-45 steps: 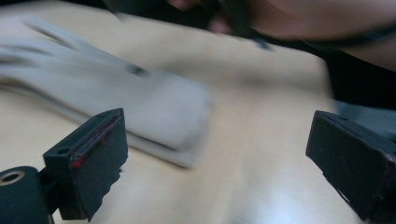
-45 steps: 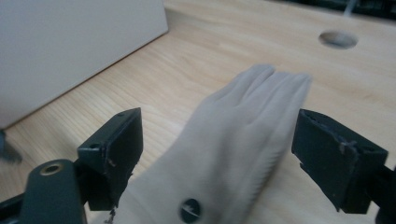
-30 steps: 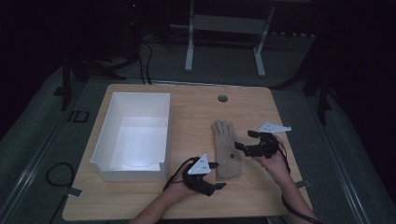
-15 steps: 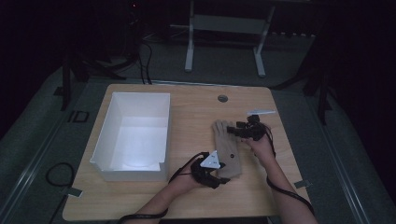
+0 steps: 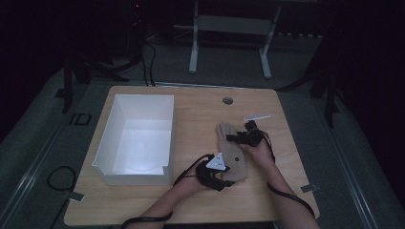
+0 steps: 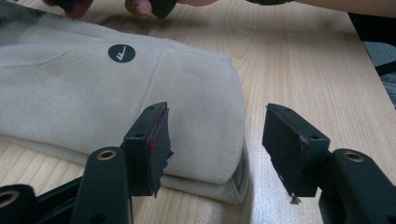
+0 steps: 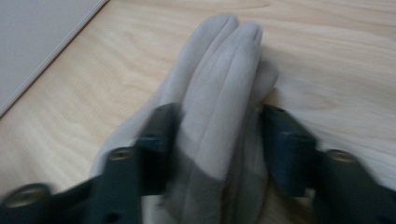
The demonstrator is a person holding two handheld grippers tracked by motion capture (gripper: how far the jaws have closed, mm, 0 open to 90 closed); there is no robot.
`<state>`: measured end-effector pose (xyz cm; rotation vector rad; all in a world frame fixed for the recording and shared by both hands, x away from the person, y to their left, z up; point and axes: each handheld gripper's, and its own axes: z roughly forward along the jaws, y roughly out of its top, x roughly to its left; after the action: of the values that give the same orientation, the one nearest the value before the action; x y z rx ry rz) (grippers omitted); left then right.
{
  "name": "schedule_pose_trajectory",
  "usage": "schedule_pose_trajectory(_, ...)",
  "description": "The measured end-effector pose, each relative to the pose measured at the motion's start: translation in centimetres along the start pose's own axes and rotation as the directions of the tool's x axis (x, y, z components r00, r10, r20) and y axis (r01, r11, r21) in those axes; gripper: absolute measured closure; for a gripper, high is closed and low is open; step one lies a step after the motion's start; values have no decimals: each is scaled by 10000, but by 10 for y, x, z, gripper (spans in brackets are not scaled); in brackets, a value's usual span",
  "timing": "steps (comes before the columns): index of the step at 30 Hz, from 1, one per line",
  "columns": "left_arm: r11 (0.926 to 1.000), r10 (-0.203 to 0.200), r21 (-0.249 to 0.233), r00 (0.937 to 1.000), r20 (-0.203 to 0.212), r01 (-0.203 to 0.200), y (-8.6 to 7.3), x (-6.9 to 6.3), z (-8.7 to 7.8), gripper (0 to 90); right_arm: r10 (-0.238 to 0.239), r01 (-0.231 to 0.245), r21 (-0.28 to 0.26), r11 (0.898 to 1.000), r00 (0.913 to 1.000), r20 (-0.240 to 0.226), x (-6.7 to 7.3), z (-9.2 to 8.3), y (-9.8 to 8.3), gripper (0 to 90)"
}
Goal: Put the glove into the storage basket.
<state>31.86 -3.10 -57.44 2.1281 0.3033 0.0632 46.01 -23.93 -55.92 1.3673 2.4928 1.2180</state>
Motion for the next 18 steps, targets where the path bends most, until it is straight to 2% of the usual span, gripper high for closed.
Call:
schedule_pose_trajectory(2,10000,49,87,10000,-20,-49,0,-1,0,418,-191,191,106,9998,9998,17,3,1,1,583)
schedule_pose_trajectory(3,9999,100,134,9999,-79,-99,0,-2,1,419,-472,470,97,9988,9987,209,7,0,1,608)
schedule_pose_trajectory(4,9999,100,134,9999,-79,-99,0,-2,1,422,-472,470,97,9988,9987,209,7,0,1,608)
schedule_pose_trajectory(5,9995,234,231,9995,-201,-230,0,-3,1,426,-1216,1217,39,9926,9893,803,16,0,0,635)
schedule_pose_trajectory(7,9976,503,507,9978,-443,-481,1,-6,3,438,-1386,1395,-1,9902,9837,1145,21,0,-2,642)
schedule_pose_trajectory(8,9976,503,507,9978,-443,-481,1,-6,3,441,-1386,1395,-1,9902,9837,1145,21,0,-2,642)
schedule_pose_trajectory(9,9942,857,703,9941,-671,-810,2,-10,6,441,-1353,1371,-65,9905,9833,1217,22,0,-2,642)
schedule_pose_trajectory(10,9901,1170,879,9895,-847,-1095,2,-13,7,436,-1236,1263,-155,9919,9851,1195,21,0,-3,642)
schedule_pose_trajectory(11,9828,1633,1040,9808,-1067,-1523,2,-18,9,435,-1167,1198,-202,9926,9863,1166,21,-1,-4,641)
schedule_pose_trajectory(12,9807,1782,1018,9776,-1117,-1671,2,-20,9,429,-1143,1178,-236,9928,9867,1155,21,-1,-5,641)
schedule_pose_trajectory(17,9794,1858,1012,9763,-1111,-1749,1,-16,7,509,-1127,1158,-195,9931,9866,1183,21,-1,-4,642)
schedule_pose_trajectory(18,9809,1772,1007,9779,-1109,-1664,1,-15,7,532,-1118,1150,-208,9932,9870,1157,21,-1,-4,642)
